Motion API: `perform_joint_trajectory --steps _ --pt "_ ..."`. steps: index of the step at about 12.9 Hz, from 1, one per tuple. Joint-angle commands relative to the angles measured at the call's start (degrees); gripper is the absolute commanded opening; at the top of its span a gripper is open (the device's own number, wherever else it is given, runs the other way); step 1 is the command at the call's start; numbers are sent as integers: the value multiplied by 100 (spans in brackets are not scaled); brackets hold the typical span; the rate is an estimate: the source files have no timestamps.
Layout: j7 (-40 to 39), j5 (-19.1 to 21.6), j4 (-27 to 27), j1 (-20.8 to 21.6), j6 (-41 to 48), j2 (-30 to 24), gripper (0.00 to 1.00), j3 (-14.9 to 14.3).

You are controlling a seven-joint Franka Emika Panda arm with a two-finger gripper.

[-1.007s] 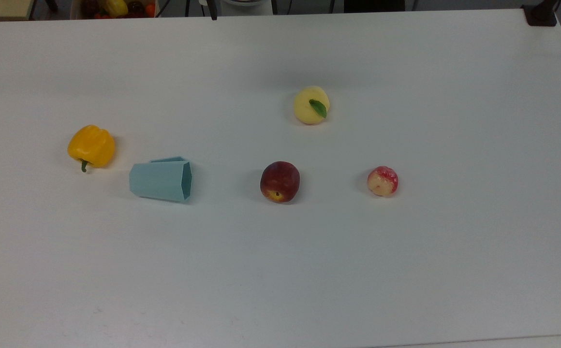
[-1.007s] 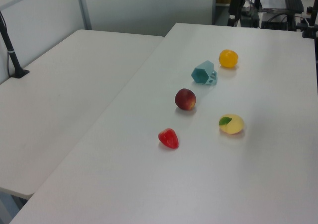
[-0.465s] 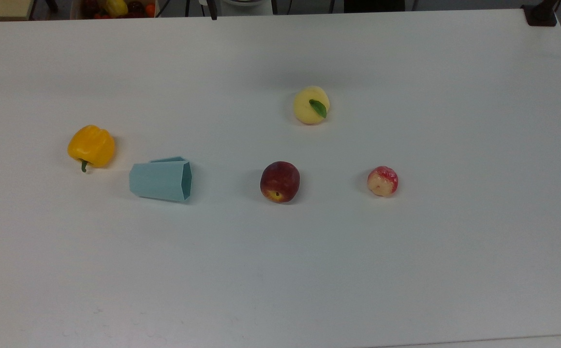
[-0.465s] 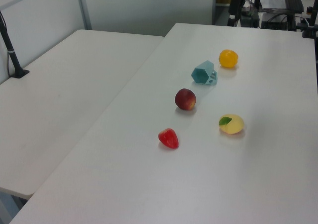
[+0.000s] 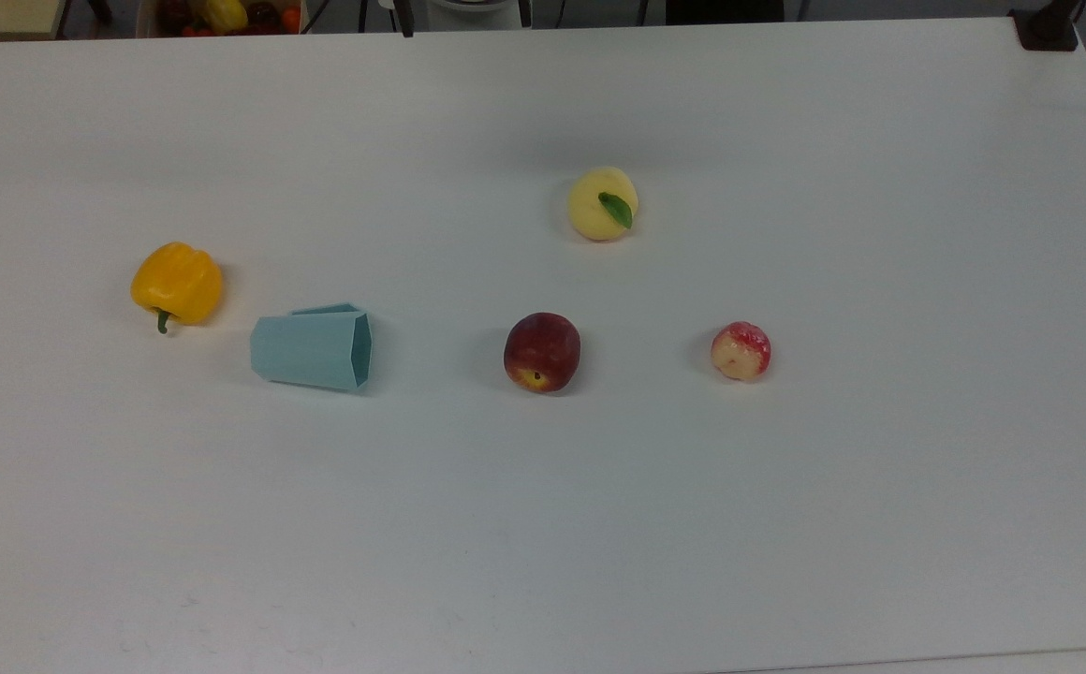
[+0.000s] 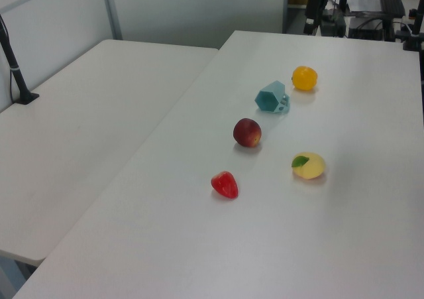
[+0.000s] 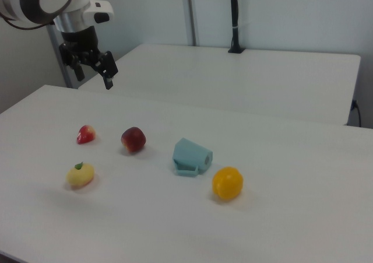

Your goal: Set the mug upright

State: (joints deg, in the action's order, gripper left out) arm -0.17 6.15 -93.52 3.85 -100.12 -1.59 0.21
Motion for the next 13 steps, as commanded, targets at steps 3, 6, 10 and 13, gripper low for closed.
perform_joint_trajectory --steps 3,6,10,13 --pt "-45 36 -61 72 98 -131 100 -101" --pt "-62 27 -43 89 89 -96 100 -101" --pt "-53 -34 79 125 89 -18 100 -101" --pt "8 -61 570 107 466 290 100 -118"
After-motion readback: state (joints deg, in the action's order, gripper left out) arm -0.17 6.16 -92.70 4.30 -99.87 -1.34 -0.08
